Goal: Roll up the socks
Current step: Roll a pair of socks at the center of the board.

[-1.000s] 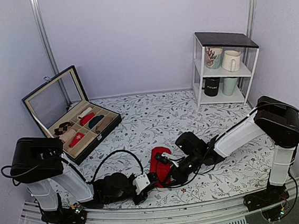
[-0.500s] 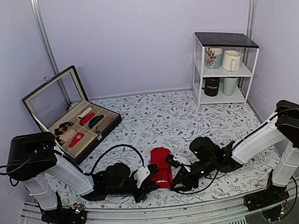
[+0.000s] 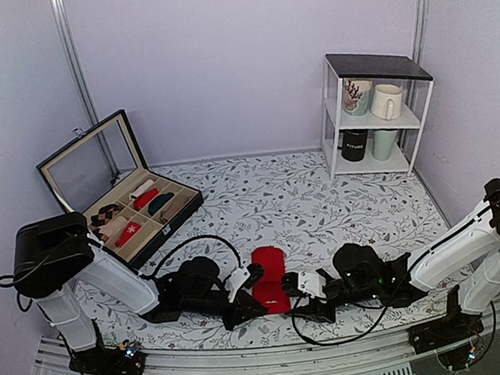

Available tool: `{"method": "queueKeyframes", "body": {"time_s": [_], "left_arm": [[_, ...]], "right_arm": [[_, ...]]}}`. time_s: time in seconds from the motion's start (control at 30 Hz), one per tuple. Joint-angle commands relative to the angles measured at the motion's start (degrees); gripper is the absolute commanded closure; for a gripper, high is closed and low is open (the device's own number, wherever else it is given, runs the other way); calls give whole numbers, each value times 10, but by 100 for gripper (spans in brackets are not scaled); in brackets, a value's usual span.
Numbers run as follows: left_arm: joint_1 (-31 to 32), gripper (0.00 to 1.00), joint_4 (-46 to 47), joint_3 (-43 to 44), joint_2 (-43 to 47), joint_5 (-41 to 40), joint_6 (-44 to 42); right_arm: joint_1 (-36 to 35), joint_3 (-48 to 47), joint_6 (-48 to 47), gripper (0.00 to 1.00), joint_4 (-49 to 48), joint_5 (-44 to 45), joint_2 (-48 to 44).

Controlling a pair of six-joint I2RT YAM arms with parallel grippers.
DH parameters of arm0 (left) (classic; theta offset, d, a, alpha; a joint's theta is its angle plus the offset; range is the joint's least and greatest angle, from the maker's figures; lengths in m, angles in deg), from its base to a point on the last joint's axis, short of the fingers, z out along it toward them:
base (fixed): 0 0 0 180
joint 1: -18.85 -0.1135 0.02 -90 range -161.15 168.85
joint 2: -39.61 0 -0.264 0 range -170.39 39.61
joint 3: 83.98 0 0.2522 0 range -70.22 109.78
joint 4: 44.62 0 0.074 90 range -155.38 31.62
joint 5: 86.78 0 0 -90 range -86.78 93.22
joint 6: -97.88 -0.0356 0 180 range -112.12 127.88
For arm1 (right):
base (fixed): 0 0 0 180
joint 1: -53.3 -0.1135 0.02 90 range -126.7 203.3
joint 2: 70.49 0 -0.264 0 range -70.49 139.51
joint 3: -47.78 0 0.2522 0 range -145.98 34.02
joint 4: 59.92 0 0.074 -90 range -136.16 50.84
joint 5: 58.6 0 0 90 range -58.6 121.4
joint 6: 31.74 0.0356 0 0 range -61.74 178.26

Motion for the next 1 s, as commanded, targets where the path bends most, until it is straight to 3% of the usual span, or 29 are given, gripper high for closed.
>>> {"method": "queueKeyframes", "body": {"time_s": [0.0,0.23,0.47,0.7,0.97], "left_arm": [[-3,100,-138,-24,-41,19,17],[-5,100,-125,-27,-54,25,21],[-6,100,-122,-30,-55,33,19],[-7,100,-120,-28,-61,36,19],[-8,100,-122,-24,-67,41,18]], "right_arm": [[-16,-20,-43,54,-25,24,37],[-39,-56,-33,56,-22,27,103],[-40,-55,3,59,-14,120,140],[-43,-33,36,60,-3,173,135],[-43,-19,-2,55,-8,135,80]]}}
